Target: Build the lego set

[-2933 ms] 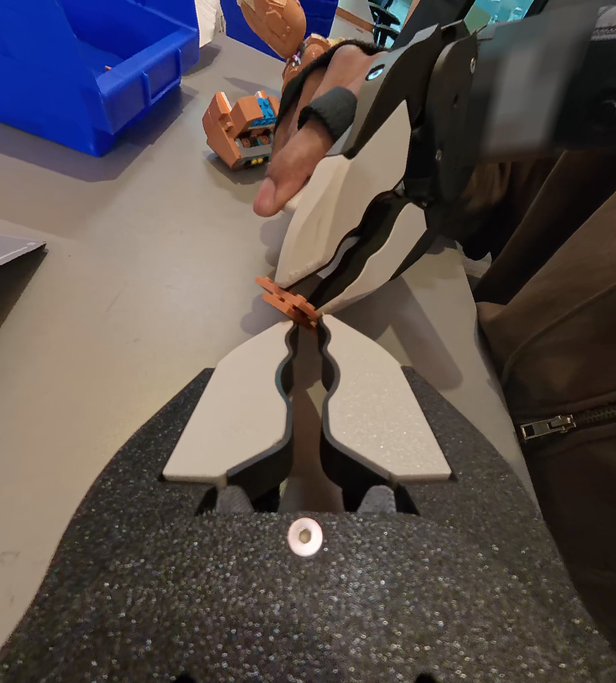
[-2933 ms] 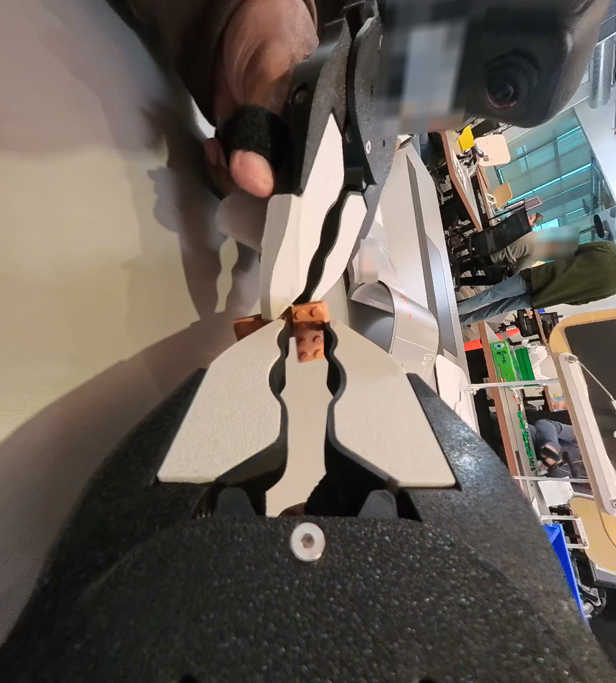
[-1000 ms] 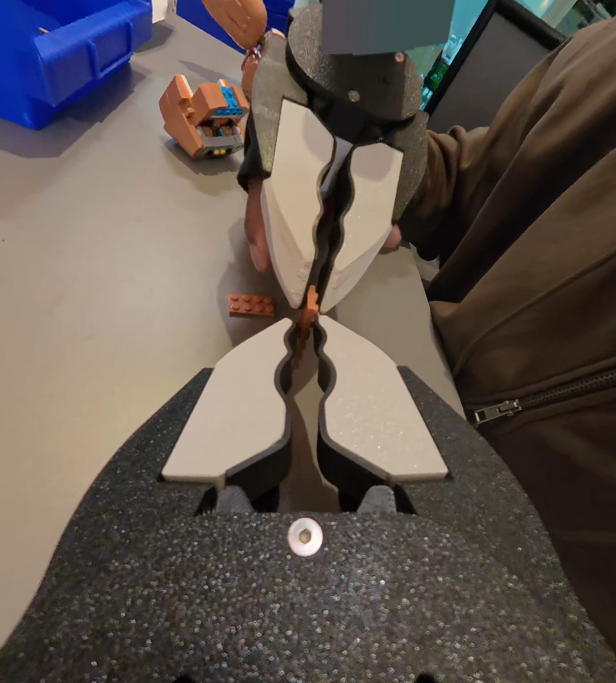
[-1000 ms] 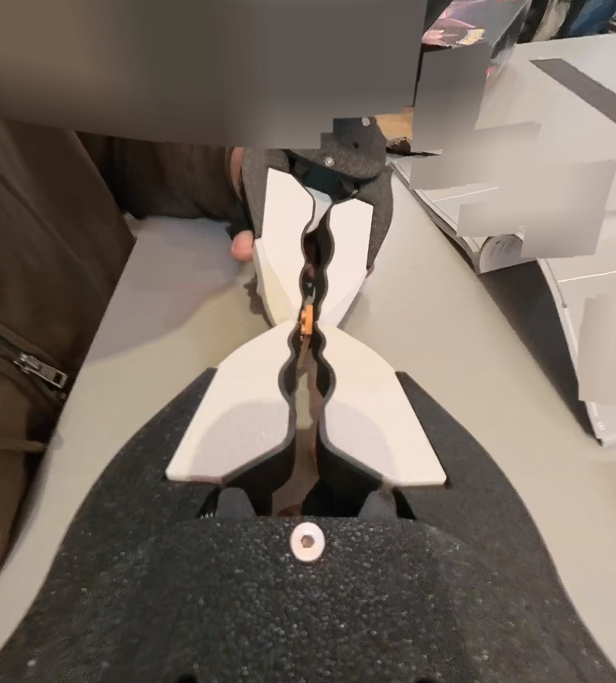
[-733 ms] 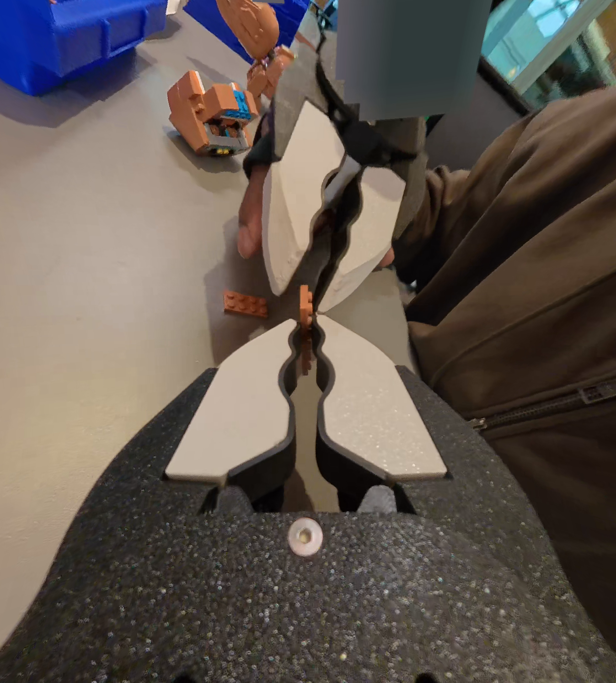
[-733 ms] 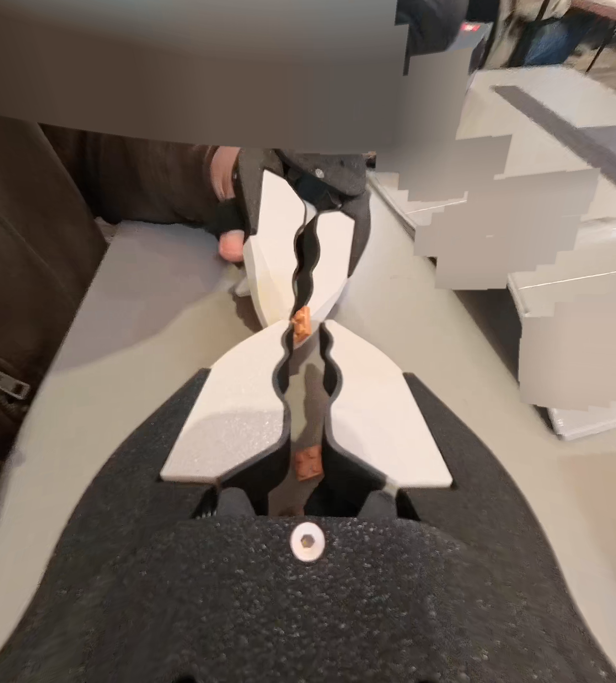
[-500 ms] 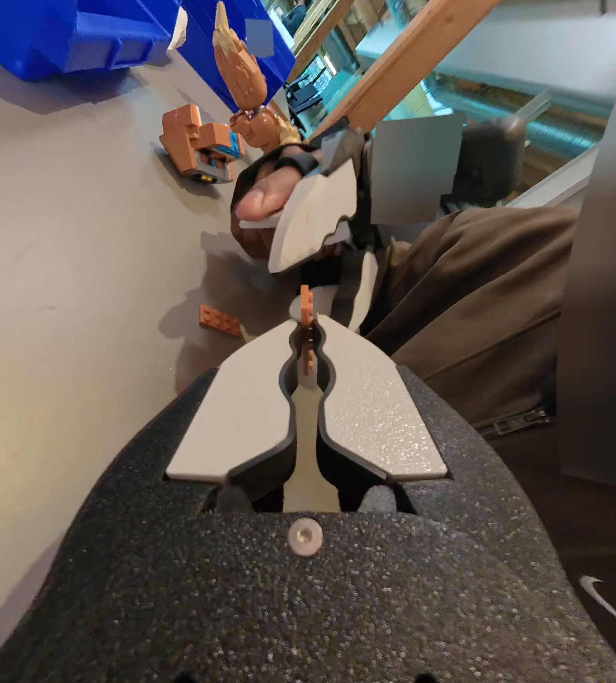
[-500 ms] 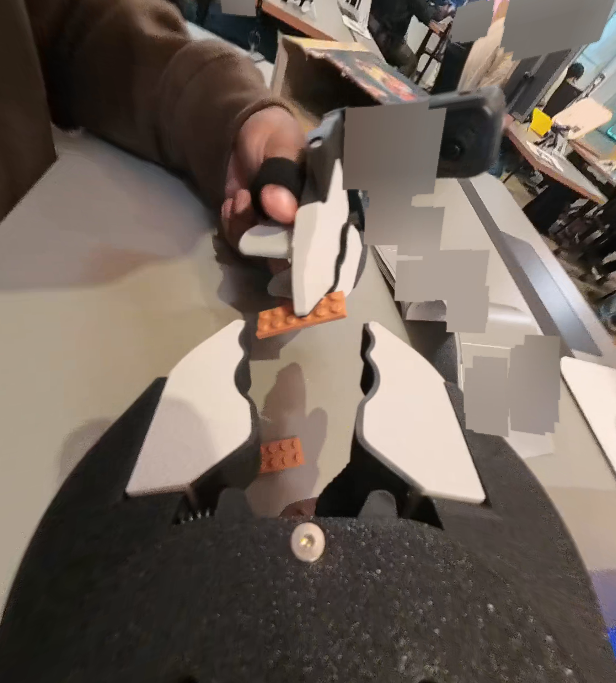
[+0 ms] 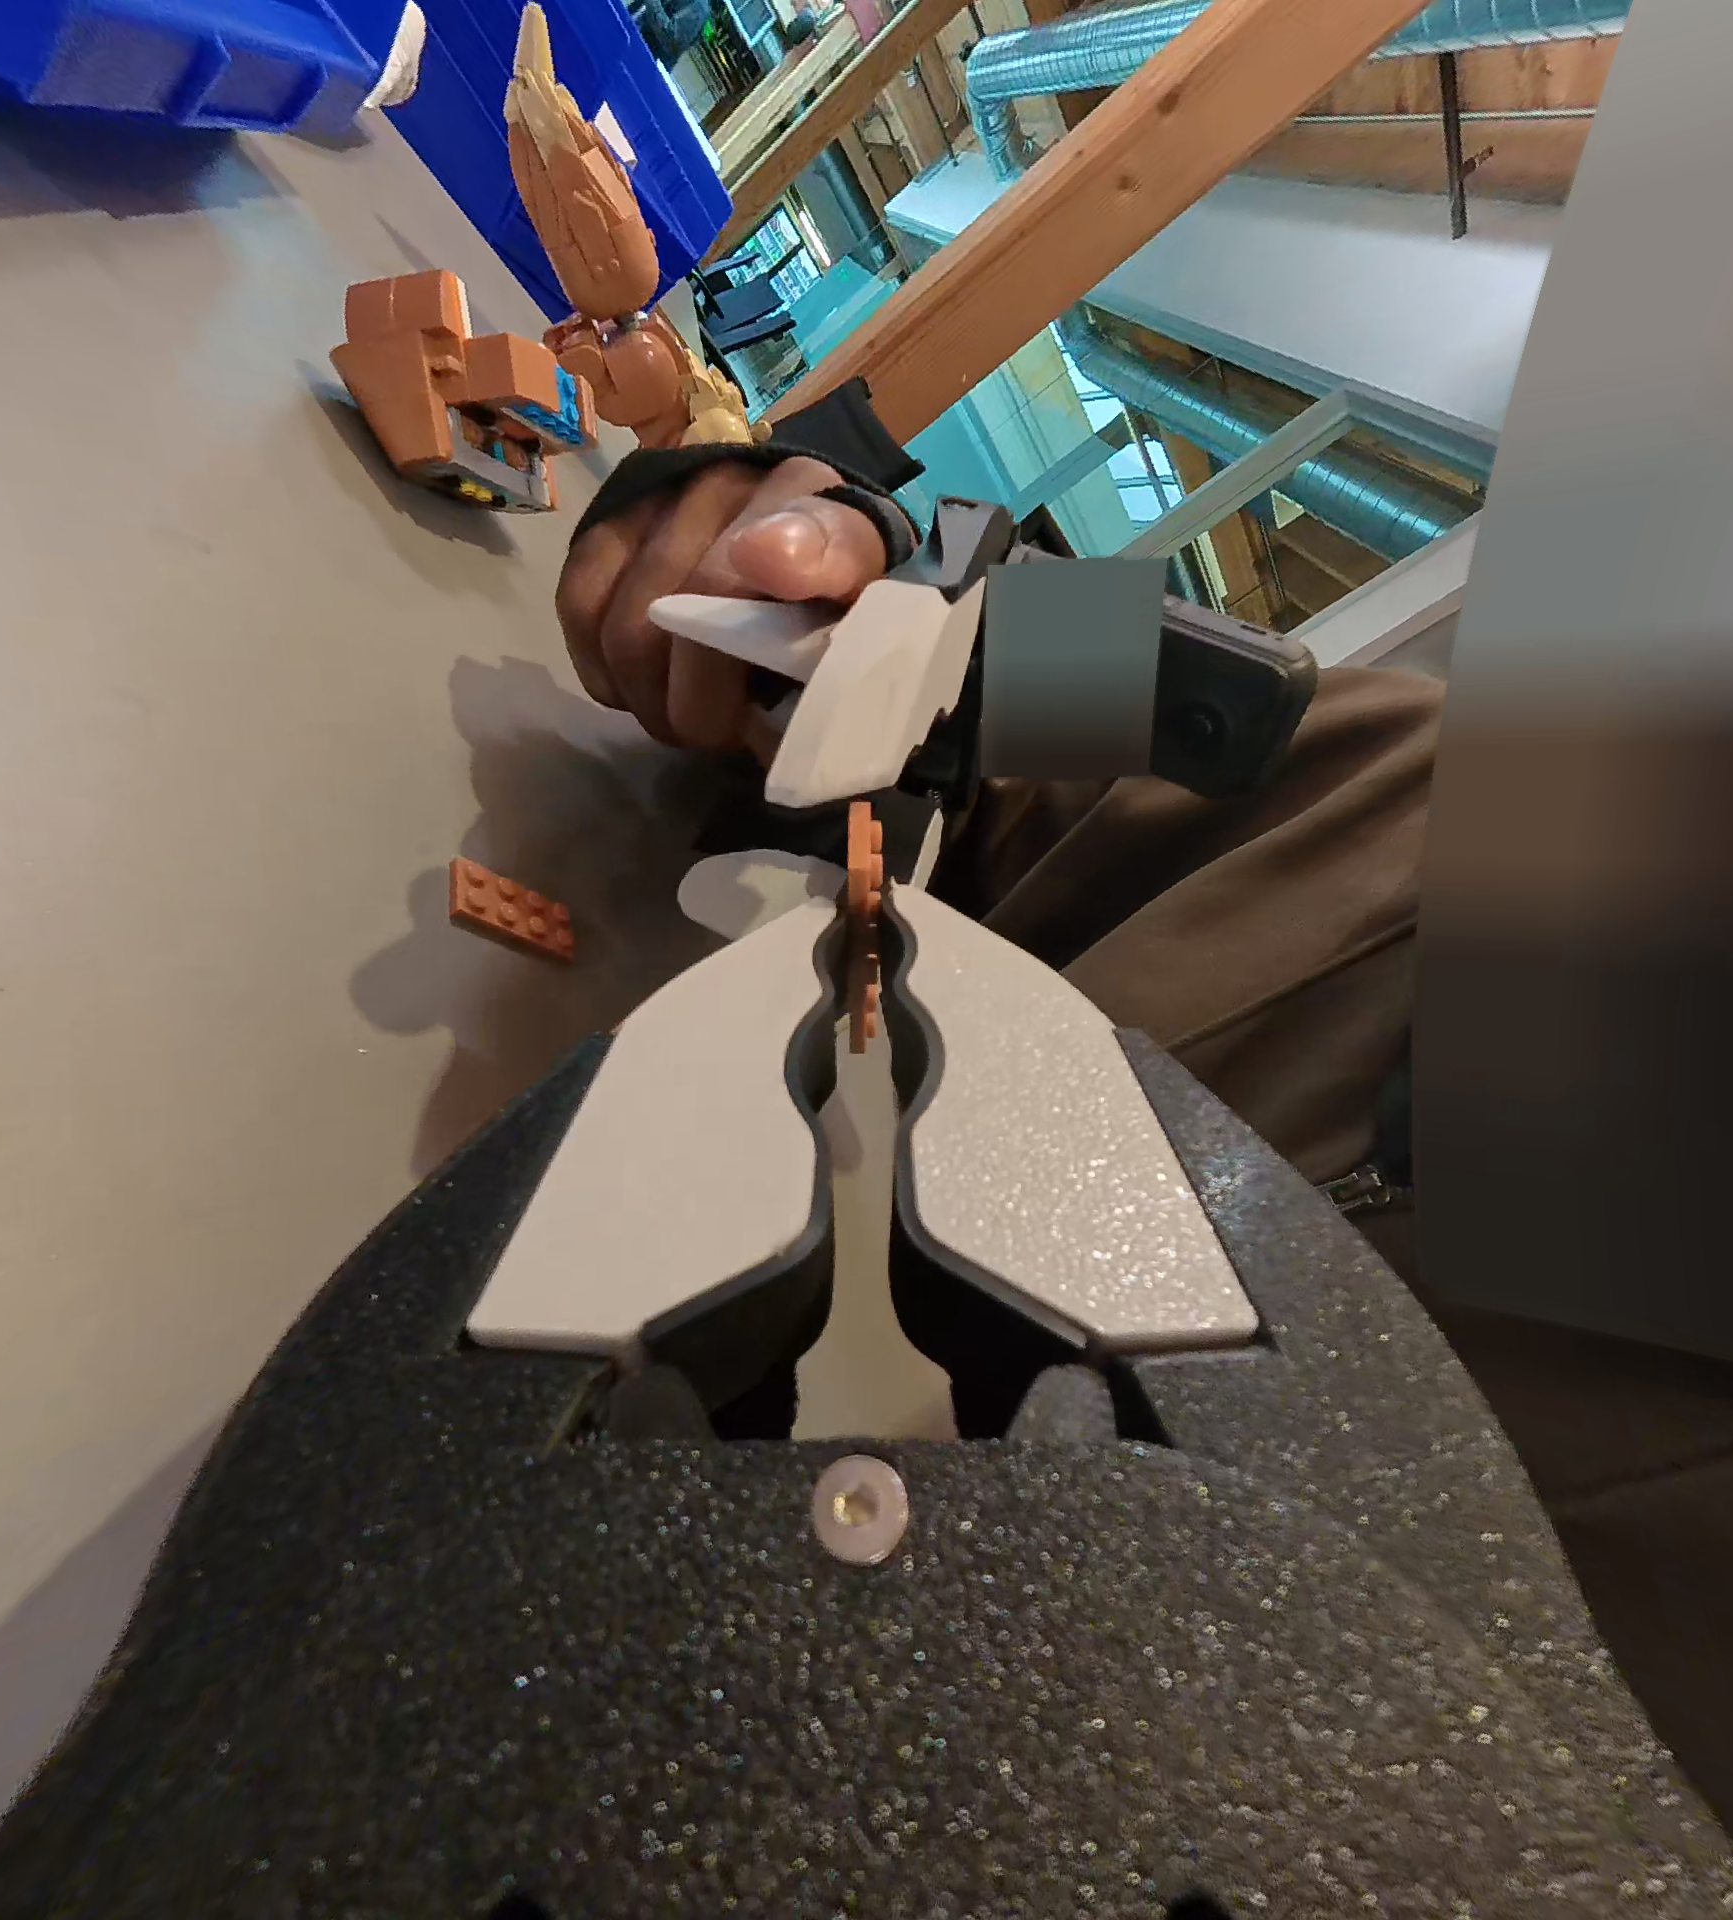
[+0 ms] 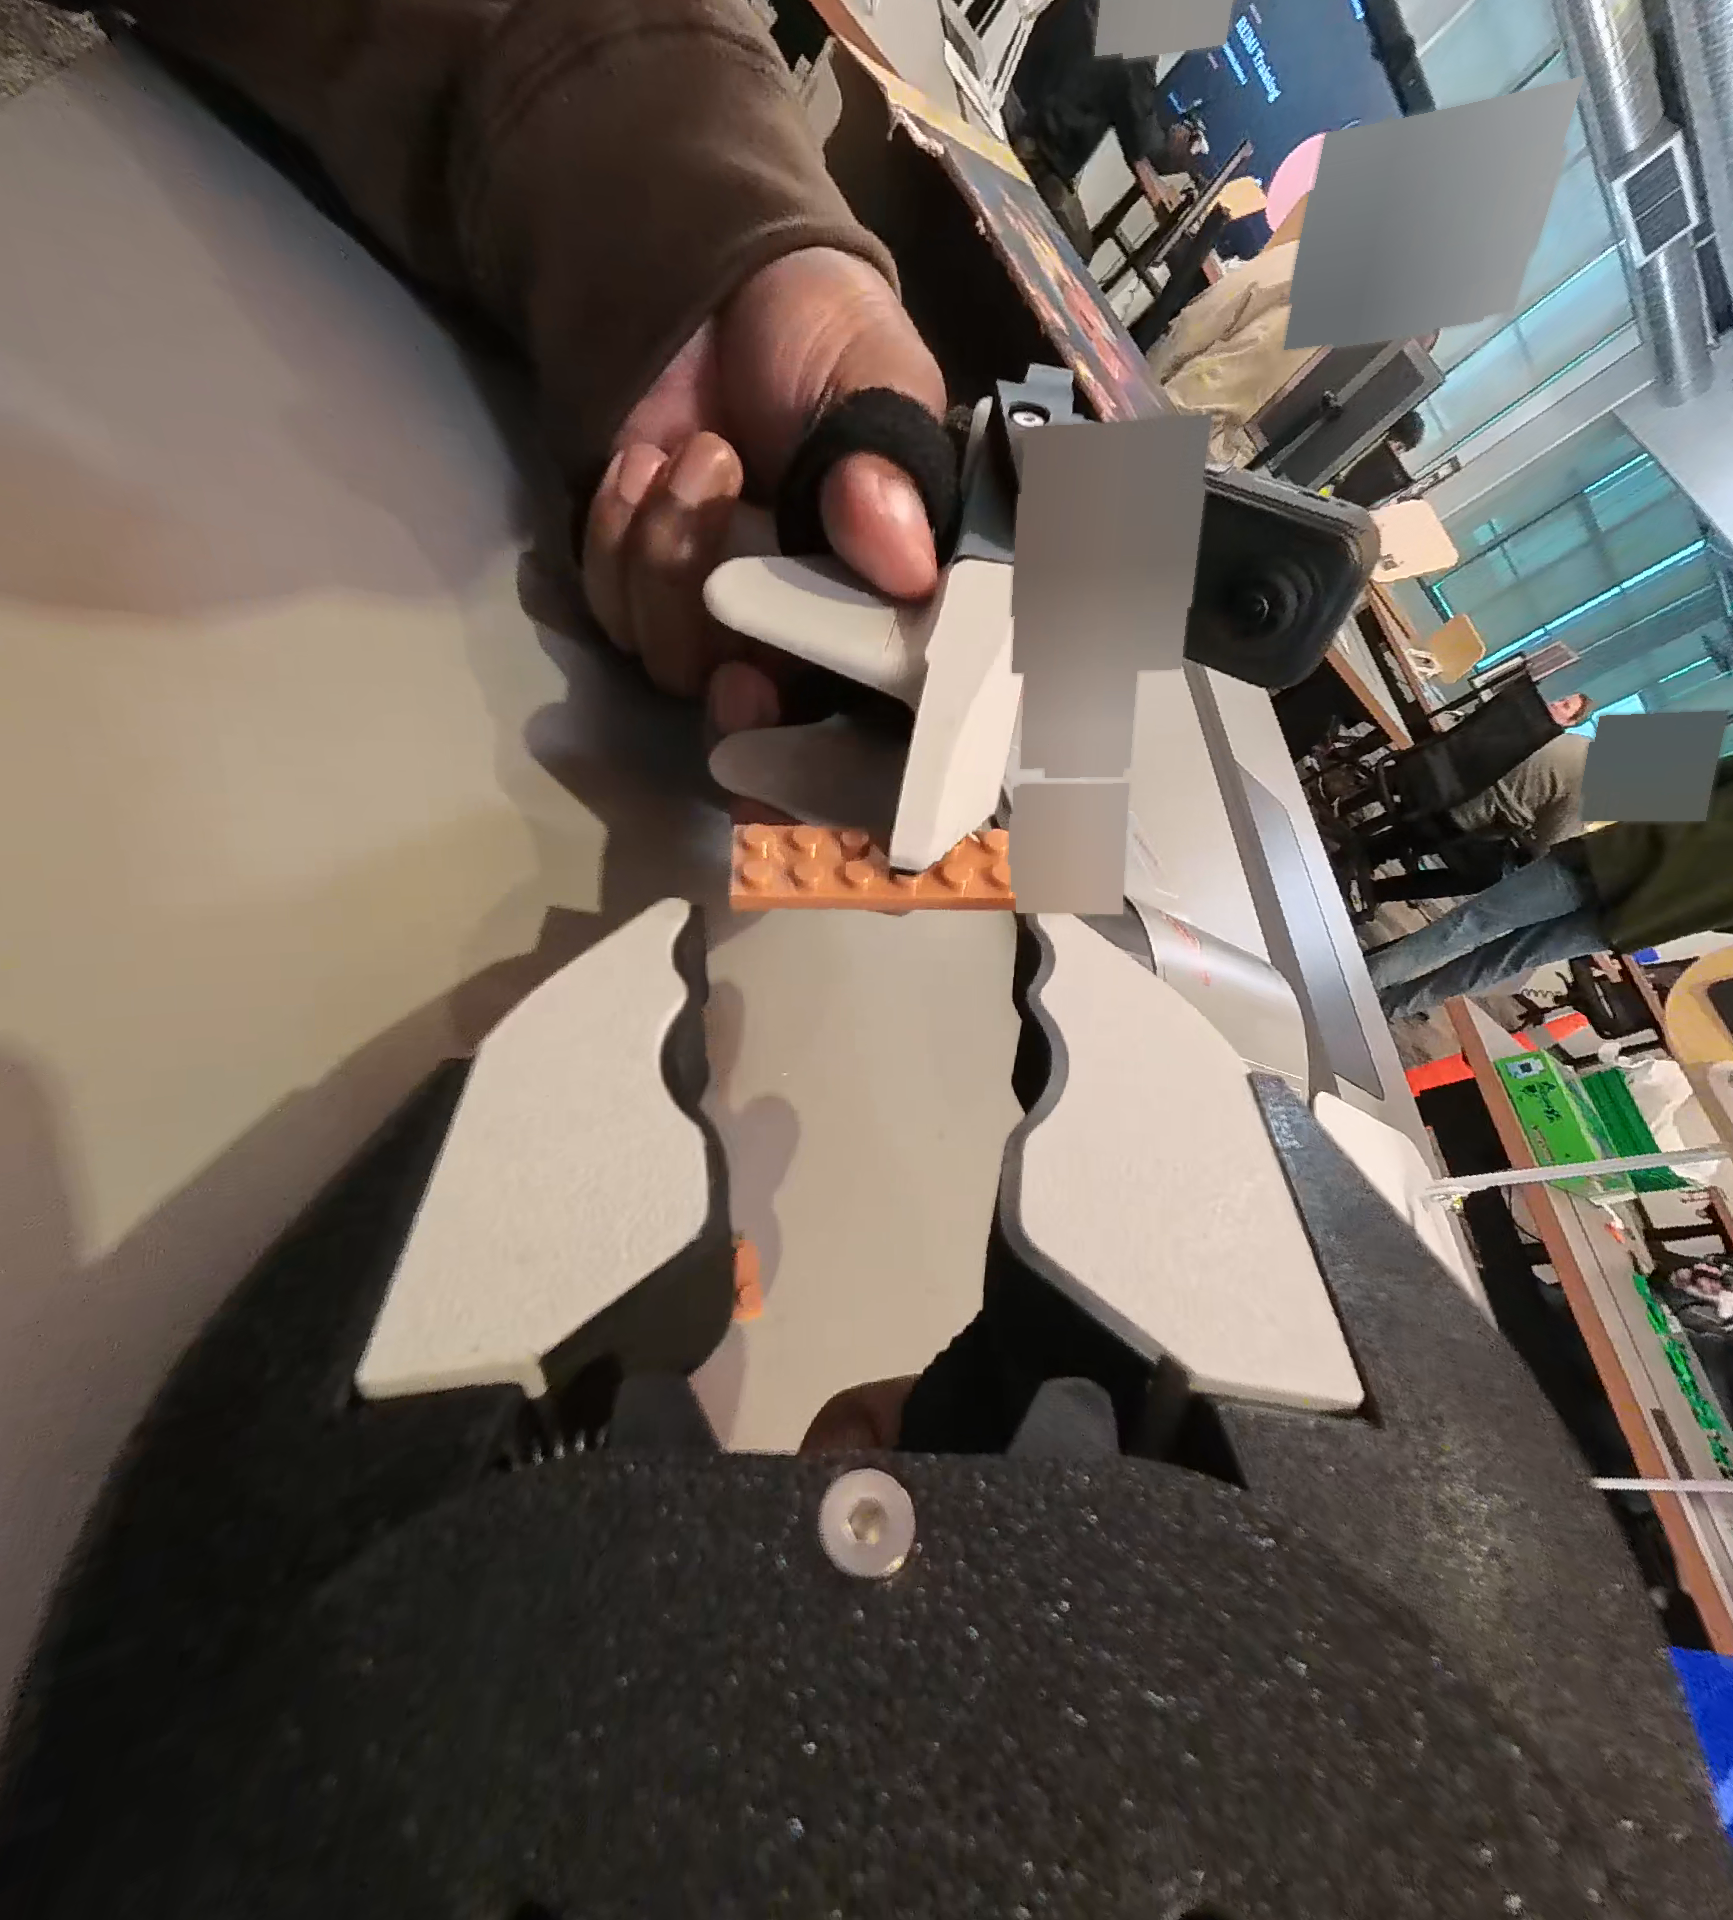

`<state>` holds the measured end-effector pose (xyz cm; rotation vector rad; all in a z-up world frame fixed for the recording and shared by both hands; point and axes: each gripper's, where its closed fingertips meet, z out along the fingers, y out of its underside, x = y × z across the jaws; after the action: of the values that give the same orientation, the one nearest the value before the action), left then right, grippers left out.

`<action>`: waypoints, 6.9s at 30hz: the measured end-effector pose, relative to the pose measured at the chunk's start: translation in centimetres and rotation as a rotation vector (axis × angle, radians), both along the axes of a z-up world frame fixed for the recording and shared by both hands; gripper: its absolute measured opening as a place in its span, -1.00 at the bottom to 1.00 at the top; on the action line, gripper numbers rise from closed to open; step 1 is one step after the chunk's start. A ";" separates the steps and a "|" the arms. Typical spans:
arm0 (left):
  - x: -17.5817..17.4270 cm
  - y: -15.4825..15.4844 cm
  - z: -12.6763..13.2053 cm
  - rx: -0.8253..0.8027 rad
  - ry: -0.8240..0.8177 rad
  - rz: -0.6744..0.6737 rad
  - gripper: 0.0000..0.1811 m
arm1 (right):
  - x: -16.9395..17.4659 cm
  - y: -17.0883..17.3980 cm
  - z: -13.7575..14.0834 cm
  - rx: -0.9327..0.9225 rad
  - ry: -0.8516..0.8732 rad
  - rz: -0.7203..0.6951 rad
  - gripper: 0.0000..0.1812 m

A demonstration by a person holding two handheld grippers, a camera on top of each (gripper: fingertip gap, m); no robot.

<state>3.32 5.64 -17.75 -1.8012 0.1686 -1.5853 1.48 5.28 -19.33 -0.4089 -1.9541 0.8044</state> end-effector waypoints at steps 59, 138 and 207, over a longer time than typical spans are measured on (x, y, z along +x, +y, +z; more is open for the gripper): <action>-0.9 1.6 0.9 0.031 -0.077 0.125 -0.92 | -1.2 1.0 1.5 -0.249 -0.019 -0.136 -0.43; -2.4 2.5 -1.7 -0.137 0.008 0.211 -0.95 | 1.5 5.8 -4.4 -0.288 -0.473 -0.490 -0.79; -2.3 2.4 -2.9 -0.090 0.195 0.189 -0.92 | -2.1 4.0 -0.9 -0.274 -0.402 -0.311 -0.85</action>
<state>1.06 8.07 -20.66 -1.9788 0.0161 -1.3033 -0.65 9.23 -20.26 -1.0813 -2.0720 0.8322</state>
